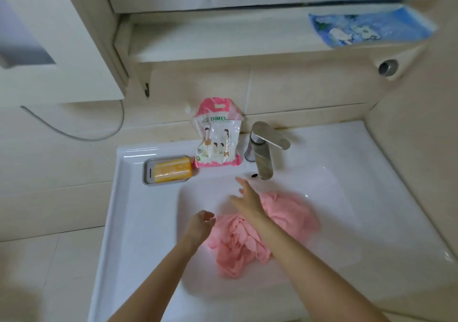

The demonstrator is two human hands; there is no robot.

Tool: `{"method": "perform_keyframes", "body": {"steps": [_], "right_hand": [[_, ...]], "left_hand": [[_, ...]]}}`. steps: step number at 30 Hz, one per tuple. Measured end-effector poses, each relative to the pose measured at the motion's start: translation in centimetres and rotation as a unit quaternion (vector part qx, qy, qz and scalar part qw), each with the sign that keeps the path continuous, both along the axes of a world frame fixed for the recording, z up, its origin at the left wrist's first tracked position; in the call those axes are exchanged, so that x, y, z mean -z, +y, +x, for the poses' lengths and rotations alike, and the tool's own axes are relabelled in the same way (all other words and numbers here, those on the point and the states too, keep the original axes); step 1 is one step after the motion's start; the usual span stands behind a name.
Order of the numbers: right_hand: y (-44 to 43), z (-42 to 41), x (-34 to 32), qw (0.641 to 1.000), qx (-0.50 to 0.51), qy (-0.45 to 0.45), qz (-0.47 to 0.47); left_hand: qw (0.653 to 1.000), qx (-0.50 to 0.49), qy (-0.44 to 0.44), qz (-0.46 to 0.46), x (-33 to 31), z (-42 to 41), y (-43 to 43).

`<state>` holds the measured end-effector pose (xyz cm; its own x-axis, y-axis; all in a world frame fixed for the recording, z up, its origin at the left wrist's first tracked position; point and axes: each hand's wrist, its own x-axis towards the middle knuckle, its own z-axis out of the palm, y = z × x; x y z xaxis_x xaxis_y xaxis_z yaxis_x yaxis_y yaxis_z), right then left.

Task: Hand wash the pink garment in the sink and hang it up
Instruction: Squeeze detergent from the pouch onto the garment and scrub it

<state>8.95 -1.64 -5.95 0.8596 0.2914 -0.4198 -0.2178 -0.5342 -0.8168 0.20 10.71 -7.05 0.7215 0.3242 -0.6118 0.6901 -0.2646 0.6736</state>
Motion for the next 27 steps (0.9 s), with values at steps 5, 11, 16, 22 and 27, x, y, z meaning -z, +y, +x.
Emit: {"method": "perform_keyframes", "body": {"steps": [5, 11, 16, 22, 27], "right_hand": [[5.8, 7.2, -1.4, 0.993, 0.108, -0.023, 0.028], [6.6, 10.0, -1.3, 0.993, 0.088, -0.033, -0.067], [5.3, 7.9, 0.9, 0.991, 0.133, 0.016, -0.012], [4.3, 5.6, 1.0, 0.995, 0.067, -0.075, -0.011], [2.1, 0.7, -0.2, 0.972, 0.040, -0.216, -0.084]], "left_hand": [[1.000, 0.026, 0.008, 0.013, 0.0, -2.0, 0.6], [1.000, 0.025, 0.001, 0.003, -0.1, -4.3, 0.3], [1.000, 0.030, -0.005, -0.005, -0.7, -4.1, -0.4], [0.999, 0.038, -0.026, 0.008, -1.4, -2.7, -1.1], [0.996, -0.072, -0.056, -0.004, -1.9, -1.7, -0.6]]}}
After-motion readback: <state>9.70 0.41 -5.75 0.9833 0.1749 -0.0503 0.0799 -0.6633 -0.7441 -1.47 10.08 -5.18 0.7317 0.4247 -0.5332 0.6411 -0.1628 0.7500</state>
